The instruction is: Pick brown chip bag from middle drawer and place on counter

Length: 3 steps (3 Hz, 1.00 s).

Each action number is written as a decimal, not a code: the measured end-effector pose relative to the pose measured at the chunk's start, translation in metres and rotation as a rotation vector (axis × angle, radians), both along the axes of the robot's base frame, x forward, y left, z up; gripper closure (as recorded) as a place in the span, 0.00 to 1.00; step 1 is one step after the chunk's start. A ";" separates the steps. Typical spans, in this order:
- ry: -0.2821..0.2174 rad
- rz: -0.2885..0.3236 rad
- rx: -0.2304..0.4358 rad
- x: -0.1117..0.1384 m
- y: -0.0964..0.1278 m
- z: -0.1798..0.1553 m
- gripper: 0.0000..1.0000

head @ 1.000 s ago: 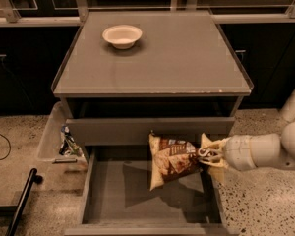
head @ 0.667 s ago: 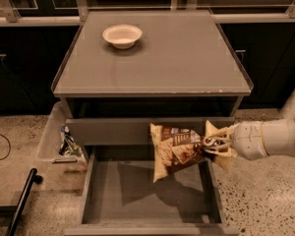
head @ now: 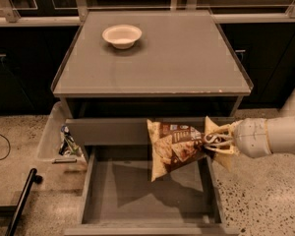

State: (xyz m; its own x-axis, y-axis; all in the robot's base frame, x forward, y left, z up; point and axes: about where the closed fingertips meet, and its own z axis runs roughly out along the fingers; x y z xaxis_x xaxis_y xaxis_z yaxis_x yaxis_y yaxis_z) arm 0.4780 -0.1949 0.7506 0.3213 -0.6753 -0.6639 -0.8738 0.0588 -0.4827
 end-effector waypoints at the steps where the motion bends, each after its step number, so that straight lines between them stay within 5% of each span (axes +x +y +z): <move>1: -0.101 0.069 0.022 0.005 0.002 0.063 1.00; 2: -0.160 0.138 0.030 0.021 0.001 0.131 1.00; 3: -0.144 0.187 0.051 0.035 0.006 0.156 1.00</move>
Offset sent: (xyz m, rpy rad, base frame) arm 0.0588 -0.0209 0.2584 0.0399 -0.3107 0.1914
